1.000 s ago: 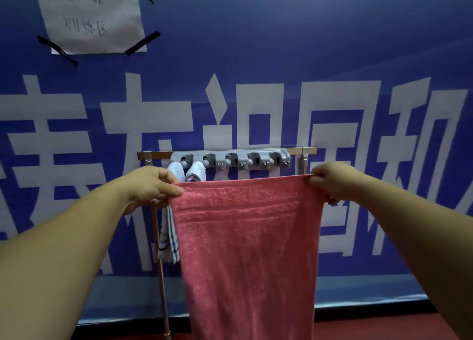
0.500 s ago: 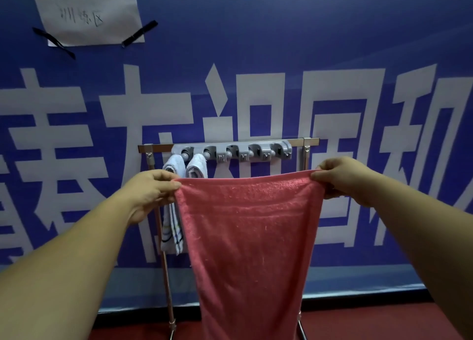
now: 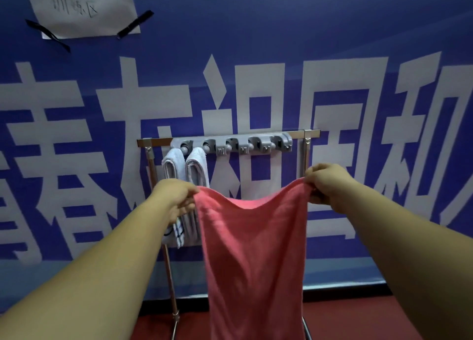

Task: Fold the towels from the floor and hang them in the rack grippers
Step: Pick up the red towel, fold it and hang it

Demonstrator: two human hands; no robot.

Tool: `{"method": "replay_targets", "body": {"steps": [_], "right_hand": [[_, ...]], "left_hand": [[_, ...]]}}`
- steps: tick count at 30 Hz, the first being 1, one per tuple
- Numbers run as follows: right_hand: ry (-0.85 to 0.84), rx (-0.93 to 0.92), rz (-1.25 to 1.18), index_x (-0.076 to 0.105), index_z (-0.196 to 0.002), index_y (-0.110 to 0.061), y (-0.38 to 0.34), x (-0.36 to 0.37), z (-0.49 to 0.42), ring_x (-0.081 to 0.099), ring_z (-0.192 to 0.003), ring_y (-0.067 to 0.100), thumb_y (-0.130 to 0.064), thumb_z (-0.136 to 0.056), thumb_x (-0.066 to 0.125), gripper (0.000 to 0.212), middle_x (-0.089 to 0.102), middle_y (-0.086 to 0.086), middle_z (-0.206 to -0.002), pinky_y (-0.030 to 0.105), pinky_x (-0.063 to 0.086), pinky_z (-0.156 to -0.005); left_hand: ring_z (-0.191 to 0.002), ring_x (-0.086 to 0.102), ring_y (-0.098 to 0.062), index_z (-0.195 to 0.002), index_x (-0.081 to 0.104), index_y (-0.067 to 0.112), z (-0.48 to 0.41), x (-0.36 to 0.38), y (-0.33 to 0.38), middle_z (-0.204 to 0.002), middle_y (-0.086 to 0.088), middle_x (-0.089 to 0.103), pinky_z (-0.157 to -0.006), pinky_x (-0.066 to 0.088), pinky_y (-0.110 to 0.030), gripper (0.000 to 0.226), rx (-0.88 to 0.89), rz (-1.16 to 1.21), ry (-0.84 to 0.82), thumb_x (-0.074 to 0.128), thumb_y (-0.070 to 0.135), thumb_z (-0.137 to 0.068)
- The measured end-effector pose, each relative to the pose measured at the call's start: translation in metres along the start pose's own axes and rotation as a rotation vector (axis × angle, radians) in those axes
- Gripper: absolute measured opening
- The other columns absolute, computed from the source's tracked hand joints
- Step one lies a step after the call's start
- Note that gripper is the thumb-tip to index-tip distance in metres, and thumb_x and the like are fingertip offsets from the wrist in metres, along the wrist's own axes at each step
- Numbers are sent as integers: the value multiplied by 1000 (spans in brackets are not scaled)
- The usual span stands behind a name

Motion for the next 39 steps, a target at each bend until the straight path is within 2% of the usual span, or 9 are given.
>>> {"method": "replay_targets", "body": {"steps": [4, 9, 13, 15, 18, 23, 26, 31, 39], "right_hand": [[-118, -9, -123, 70, -108, -2, -8, 29, 3, 70, -73, 28, -3, -103, 59, 12, 66, 17, -84, 38, 66, -61], [-273, 15, -164, 71, -109, 1, -16, 58, 14, 74, -72, 26, -3, -99, 65, 12, 70, 19, -85, 40, 67, -79], [-381, -2, -152, 72, -114, 0, -22, 70, 24, 77, -85, 30, 4, -99, 56, 22, 75, 24, -99, 36, 66, -81], [-440, -20, -117, 72, -115, 3, -24, 76, 29, 79, -92, 32, 14, -95, 52, 31, 75, 27, -107, 38, 65, -85], [-516, -69, -46, 70, -115, 10, -26, 86, 36, 78, -91, 30, 11, -96, 62, 21, 75, 24, -101, 40, 65, -88], [-483, -148, 36, 69, -112, 8, -32, 90, 43, 79, -97, 35, -2, -98, 70, 17, 77, 27, -102, 43, 65, -89], [-455, -197, 92, 69, -111, 7, -37, 92, 45, 79, -90, 33, -5, -100, 69, 16, 79, 25, -96, 39, 67, -80], [-422, -270, 210, 71, -104, 5, -42, 98, 48, 79, -81, 34, -9, -101, 69, 15, 79, 20, -88, 45, 67, -80], [-431, -303, 302, 67, -107, 7, -42, 103, 54, 75, -69, 29, -14, -100, 71, 23, 78, 24, -90, 37, 65, -67]], "left_hand": [[-56, 62, -17, -98, 64, 7, 9, 34, 20, -76, -14, 70, -52, 60, -27, 13, 95, -31, -83, 71, -4, -95], [-53, 62, -15, -99, 62, 10, 18, 59, 31, -74, -10, 66, -59, 63, -30, 17, 193, -31, -153, 73, -2, -96], [-59, 65, -17, -109, 66, 6, 23, 72, 35, -66, -6, 68, -68, 65, -33, 18, 254, -52, -249, 76, 0, -95], [-64, 68, -18, -107, 68, 5, 27, 78, 39, -70, -7, 71, -71, 64, -34, 15, 287, -63, -281, 76, 0, -95], [-71, 71, -20, -106, 70, 3, 35, 88, 46, -82, -11, 72, -72, 63, -32, 13, 345, -104, -330, 75, 0, -95], [-79, 73, -19, -107, 73, 4, 49, 99, 51, -89, -15, 77, -80, 65, -34, 19, 393, -144, -413, 82, 5, -90], [-81, 76, -19, -108, 74, 5, 53, 101, 51, -92, -15, 80, -82, 64, -34, 25, 401, -131, -441, 87, 9, -87], [-86, 76, -22, -107, 75, 5, 56, 99, 46, -102, -21, 80, -82, 65, -34, 18, 408, -118, -421, 83, 9, -91], [-85, 76, -21, -110, 76, 3, 62, 95, 37, -93, -20, 79, -82, 65, -33, 18, 364, -91, -465, 79, 9, -94]]}}
Point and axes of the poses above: each hand's wrist, its own z-axis away from the middle knuckle, its own x-axis out of the palm, y = z × x, the point moved 9 cm from there along -z, towards the middle knuckle
